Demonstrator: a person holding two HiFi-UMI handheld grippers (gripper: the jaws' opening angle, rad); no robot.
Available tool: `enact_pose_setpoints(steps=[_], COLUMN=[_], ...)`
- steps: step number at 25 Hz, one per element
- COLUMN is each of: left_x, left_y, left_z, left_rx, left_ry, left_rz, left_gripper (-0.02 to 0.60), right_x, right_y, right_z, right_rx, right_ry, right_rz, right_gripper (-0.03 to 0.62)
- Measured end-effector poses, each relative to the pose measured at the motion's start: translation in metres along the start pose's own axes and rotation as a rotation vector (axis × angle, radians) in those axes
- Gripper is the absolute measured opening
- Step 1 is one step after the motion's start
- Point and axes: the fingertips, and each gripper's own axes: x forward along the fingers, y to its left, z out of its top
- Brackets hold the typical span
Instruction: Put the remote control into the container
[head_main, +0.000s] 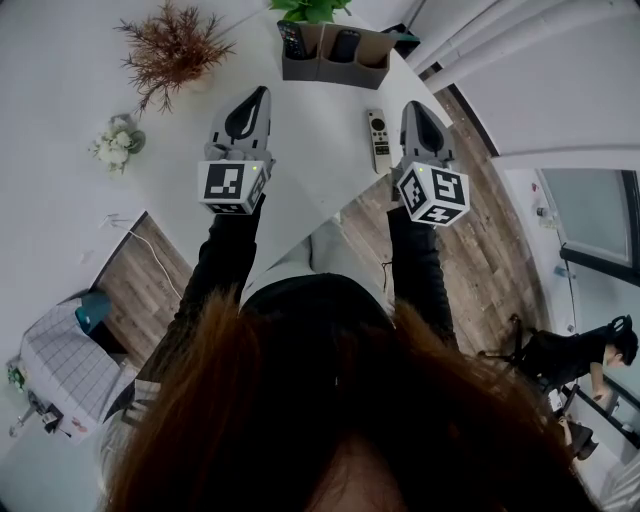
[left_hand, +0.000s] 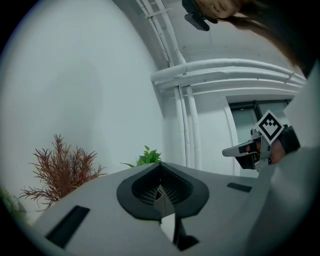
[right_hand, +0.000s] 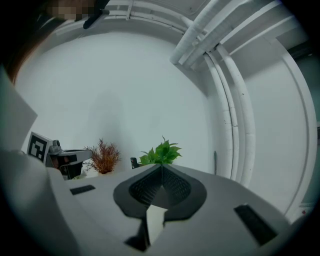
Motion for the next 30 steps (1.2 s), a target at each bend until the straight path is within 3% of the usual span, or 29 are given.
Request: enact_pose_setpoints(steps=[15, 22, 30], left_x=[0.034, 0.042, 0.046], left_y=[-0.032, -0.043, -0.040], left_z=[-0.037, -0.058, -0.065], left_rx=[-0.033, -0.049, -0.056], left_ry=[0.059, 0.090, 0.101], left_rz=[-0.105, -0.144, -0.141], left_gripper=[0.009, 0.009, 0.009], right_x=[0.017, 0.045, 0.072], right_y=[-0.029, -0.024, -0.025], right_z=[-0.130, -0.181, -0.222], right_rx=[0.060, 0.059, 0.048], right_ry=[0.359, 0.553, 0.773], right_rz=[-0.066, -0.032, -0.016], right_gripper=[0.025, 0.206, 0.242])
